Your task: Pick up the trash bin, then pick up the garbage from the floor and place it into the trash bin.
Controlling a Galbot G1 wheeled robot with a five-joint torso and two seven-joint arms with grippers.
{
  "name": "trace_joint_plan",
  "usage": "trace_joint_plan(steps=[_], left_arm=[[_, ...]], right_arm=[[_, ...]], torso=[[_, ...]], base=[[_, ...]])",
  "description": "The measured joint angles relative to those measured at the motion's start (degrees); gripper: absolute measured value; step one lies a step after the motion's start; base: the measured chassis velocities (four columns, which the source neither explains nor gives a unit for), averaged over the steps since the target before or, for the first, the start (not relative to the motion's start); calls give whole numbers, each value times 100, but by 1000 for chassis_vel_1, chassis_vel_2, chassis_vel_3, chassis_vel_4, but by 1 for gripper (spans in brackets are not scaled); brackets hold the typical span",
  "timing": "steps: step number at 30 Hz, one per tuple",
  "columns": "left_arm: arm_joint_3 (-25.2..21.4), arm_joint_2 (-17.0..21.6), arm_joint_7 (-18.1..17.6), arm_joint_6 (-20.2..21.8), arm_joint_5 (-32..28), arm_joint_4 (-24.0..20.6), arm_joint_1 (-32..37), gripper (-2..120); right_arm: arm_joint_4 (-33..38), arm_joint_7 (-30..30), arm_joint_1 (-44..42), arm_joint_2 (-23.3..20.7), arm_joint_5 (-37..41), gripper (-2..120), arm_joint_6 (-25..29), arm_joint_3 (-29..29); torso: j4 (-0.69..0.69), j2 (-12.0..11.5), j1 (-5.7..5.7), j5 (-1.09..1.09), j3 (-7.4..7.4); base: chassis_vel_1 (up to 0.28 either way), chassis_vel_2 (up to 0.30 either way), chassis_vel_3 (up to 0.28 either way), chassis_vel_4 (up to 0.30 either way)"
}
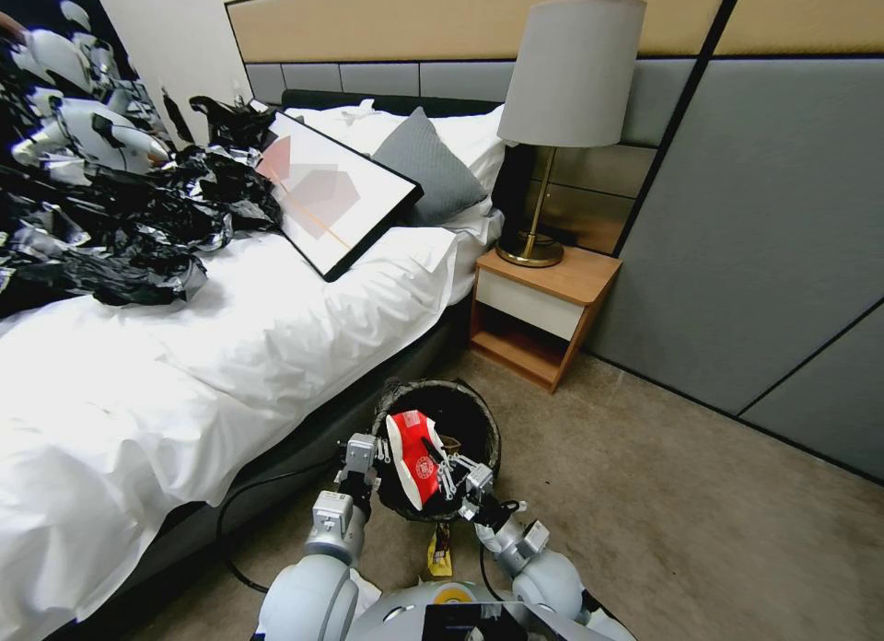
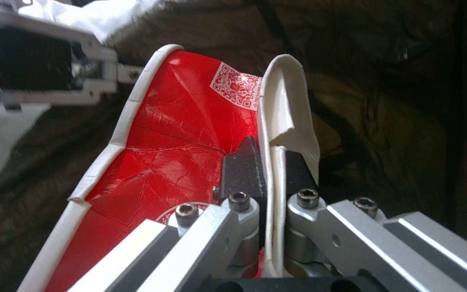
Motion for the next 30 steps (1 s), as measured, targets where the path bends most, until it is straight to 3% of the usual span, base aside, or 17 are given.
trace_joint_plan(steps=[4, 8, 12, 15, 25, 28, 30], left_arm=[[-14, 10, -2, 1, -8, -1, -1, 1], [-5, 15, -2, 1, -12, -1, -7, 1], [-4, 26, -2, 3, -12, -6, -8, 1], [-4, 36, -2, 4, -13, -18, -12, 1], [2, 47, -2, 7, -13, -36, -6, 1], [2, 54, -1, 7, -13, -43, -6, 1], [2, 54, -2, 8, -13, -43, -8, 1]], right_arm=[[-40, 13, -4, 3, -108, 7, 43, 33], [23, 51, 8, -29, -99, 28, 41, 115], [49, 65, 7, -56, -92, 36, 39, 158], [78, 104, -15, -81, -94, 52, 36, 195], [147, 114, -15, -110, -90, 82, 18, 237], [212, 115, -21, -125, -93, 98, 13, 280], [223, 115, -23, -127, -97, 100, 14, 288]], torso=[[0, 0, 0, 0, 0], [0, 0, 0, 0, 0], [0, 0, 0, 0, 0], [0, 0, 0, 0, 0], [0, 0, 0, 0, 0], [0, 0, 0, 0, 0], [0, 0, 0, 0, 0]], base=[[0, 0, 0, 0], [0, 0, 0, 0], [0, 0, 0, 0], [0, 0, 0, 0], [0, 0, 0, 0], [0, 0, 0, 0], [0, 0, 0, 0]])
